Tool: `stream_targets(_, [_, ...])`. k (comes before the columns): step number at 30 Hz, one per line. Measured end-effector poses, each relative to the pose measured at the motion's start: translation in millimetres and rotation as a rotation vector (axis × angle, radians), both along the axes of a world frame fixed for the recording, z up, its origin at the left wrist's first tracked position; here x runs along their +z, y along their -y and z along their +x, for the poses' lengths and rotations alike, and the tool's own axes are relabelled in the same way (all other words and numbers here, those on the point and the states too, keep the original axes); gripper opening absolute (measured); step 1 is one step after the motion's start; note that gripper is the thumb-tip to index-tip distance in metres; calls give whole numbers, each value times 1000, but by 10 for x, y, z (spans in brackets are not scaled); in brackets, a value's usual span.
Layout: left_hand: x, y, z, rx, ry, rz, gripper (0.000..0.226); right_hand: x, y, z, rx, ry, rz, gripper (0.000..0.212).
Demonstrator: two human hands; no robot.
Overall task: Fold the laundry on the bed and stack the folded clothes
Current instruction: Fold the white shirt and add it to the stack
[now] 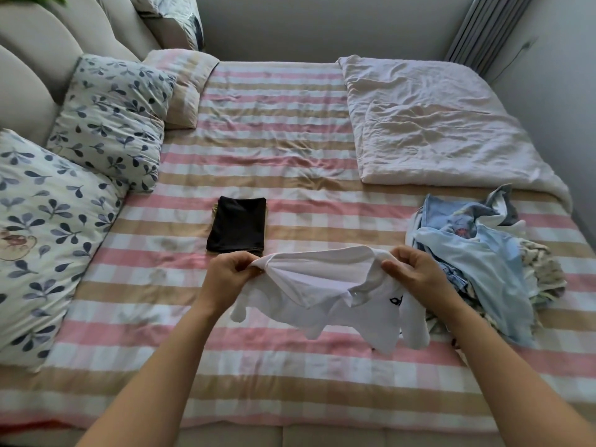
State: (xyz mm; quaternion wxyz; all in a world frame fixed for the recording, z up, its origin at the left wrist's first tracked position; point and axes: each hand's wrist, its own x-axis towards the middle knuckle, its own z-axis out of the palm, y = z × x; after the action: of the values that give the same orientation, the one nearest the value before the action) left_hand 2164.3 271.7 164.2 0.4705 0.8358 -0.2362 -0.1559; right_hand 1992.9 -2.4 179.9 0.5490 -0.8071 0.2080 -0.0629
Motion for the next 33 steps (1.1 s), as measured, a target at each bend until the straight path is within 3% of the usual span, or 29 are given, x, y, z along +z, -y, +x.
stream_targets(5, [104,-130,91,35,-90,-107,34,147,108,-146,89,35,319,23])
stream_targets(9, [217,-131,66,-22,-66,-84,30,187,40,-213,61,39,236,7])
stream_targets(11, [268,-146,48,-138,-55,-60,21,161,-22,-225,-8,69,207,22])
stream_targets(14, [312,-182,9,-232,-54,-14,23,156,-105,-255,-91,75,185,26])
stream_targets(16, [372,-194,-35,-221,-91,-32,9,175,-156,-284,-102,65,213,24])
stream_targets(21, [608,-325,-88,-217,-215,-42,27,394,-185,-375,52,4,344,18])
stream_targets(25, [664,-432,3,-301,-417,-44,19,456,-75,-309,164,-119,566,21])
stream_targets(28, [286,-299,161,-204,-447,25,17,146,-15,-94,93,-226,480,19])
stream_targets(33, [-961,161,474,-19,-295,179,19,-987,142,414,-62,-274,129,13])
